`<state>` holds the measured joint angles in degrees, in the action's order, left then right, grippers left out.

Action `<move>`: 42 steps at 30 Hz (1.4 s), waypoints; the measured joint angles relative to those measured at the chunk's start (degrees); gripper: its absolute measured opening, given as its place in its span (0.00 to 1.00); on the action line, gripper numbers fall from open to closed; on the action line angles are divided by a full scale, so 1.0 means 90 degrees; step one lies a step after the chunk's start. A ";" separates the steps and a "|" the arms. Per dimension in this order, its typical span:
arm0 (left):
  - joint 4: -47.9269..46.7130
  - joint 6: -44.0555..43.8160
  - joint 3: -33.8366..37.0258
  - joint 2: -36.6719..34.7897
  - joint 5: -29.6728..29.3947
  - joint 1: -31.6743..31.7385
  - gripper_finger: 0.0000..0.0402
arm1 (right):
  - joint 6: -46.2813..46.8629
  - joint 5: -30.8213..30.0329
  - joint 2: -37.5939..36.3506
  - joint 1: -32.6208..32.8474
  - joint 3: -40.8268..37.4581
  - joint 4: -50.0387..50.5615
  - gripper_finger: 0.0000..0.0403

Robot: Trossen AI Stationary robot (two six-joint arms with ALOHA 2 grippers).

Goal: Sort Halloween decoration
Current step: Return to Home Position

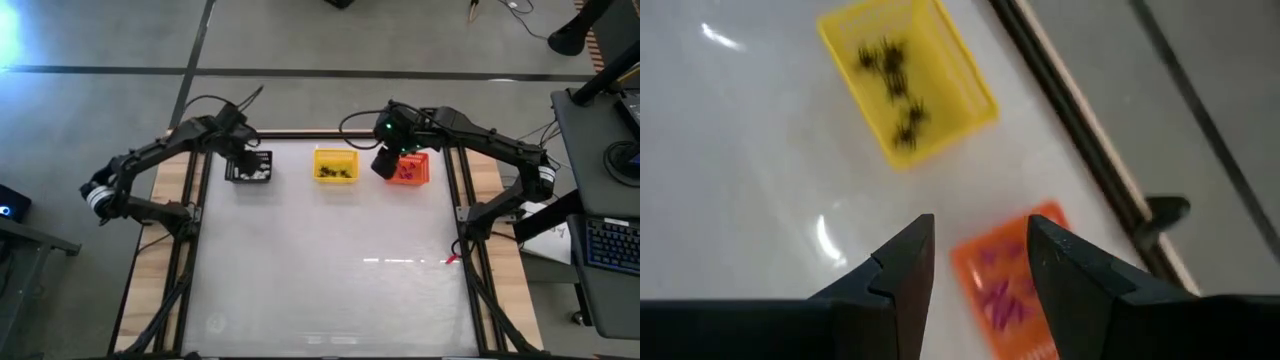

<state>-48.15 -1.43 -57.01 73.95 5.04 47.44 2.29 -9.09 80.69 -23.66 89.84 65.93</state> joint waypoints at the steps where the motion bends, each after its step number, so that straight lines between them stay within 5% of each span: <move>1: -0.0117 -0.0039 -0.0115 -0.0091 -0.0037 0.0000 0.33 | -0.0042 -0.0011 -0.0005 0.0000 0.0000 0.0111 0.38; 7: -0.0450 -0.0067 -0.0534 -0.0905 0.0214 -0.0007 0.32 | 0.0712 0.0031 -0.0158 0.0017 -0.0074 0.0772 0.38; 20: 0.0948 -0.0444 -0.0489 -0.3081 0.0695 -0.0015 0.32 | 0.1183 0.1789 -0.2642 0.0028 -0.1823 -0.1047 0.38; 36: 0.1231 -0.0837 0.0248 -0.5110 0.0899 -0.0017 0.32 | 0.1275 0.1948 -0.6081 0.0695 -0.5437 -0.4526 0.38; 42: 0.1252 -0.1286 0.0502 -0.5619 0.0899 -0.0017 0.32 | 0.1015 0.2820 -0.6979 0.0770 -0.6818 -0.6269 0.38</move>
<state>-36.88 -13.00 -52.49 23.39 13.12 47.29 11.42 16.29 17.88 -16.73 28.48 9.51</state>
